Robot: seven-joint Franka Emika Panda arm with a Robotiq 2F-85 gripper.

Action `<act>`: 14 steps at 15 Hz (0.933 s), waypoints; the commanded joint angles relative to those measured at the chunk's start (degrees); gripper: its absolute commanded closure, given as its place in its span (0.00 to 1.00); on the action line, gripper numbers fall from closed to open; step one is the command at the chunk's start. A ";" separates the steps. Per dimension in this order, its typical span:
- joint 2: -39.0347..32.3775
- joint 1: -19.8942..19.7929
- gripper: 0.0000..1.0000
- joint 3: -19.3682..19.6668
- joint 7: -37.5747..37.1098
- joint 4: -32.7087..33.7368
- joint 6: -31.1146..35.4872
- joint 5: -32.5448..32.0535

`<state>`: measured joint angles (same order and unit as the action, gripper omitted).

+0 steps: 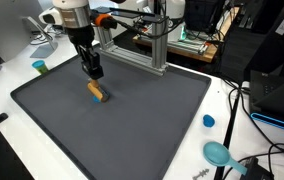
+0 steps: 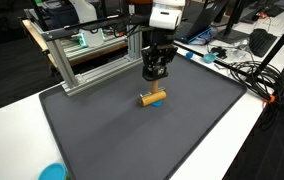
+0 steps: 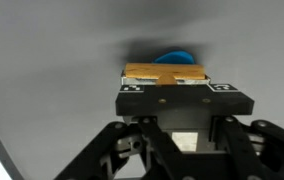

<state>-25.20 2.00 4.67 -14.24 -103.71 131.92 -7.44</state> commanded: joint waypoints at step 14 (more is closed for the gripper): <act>-6.41 -0.35 0.78 0.65 1.68 7.80 -13.75 -1.33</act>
<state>-28.80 2.44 4.80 -14.14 -96.64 122.98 -8.21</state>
